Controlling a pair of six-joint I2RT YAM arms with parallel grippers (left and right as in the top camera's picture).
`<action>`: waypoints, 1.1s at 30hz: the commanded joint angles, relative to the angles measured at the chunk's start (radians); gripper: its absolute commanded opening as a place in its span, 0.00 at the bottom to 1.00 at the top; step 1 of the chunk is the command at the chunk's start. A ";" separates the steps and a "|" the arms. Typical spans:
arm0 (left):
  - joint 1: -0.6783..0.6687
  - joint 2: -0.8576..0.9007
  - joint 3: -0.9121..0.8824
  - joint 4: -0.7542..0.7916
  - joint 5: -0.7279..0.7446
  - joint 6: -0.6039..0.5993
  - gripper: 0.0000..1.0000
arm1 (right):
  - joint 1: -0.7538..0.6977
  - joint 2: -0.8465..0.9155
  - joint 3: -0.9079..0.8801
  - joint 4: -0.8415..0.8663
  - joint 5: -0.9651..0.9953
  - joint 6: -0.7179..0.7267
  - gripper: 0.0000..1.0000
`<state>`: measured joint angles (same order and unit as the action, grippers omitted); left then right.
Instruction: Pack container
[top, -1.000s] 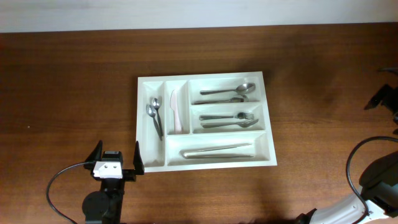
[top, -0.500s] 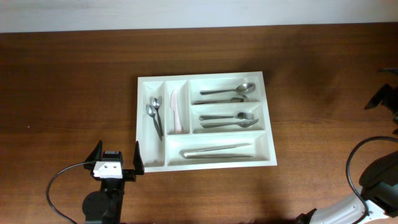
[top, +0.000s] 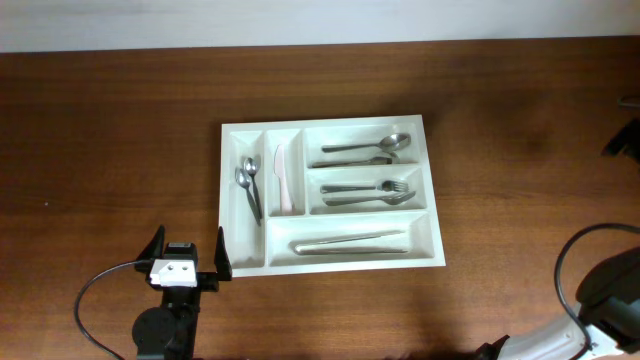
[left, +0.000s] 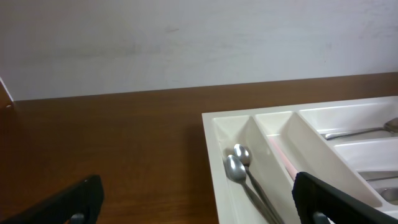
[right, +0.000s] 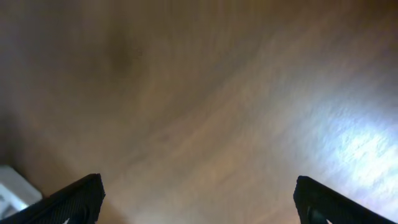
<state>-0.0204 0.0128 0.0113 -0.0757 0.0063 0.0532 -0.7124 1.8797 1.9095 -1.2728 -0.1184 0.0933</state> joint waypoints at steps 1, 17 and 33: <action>-0.003 -0.008 -0.003 -0.007 -0.014 0.016 0.99 | 0.006 -0.153 0.002 0.058 -0.010 -0.007 0.99; -0.003 -0.008 -0.003 -0.007 -0.014 0.016 0.99 | 0.208 -0.761 -0.365 0.392 0.119 -0.011 0.99; -0.003 -0.008 -0.003 -0.007 -0.014 0.016 0.99 | 0.684 -1.516 -0.929 0.540 0.120 -0.011 0.99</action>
<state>-0.0204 0.0128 0.0113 -0.0780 -0.0048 0.0536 -0.0738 0.4202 1.0157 -0.7418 -0.0143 0.0895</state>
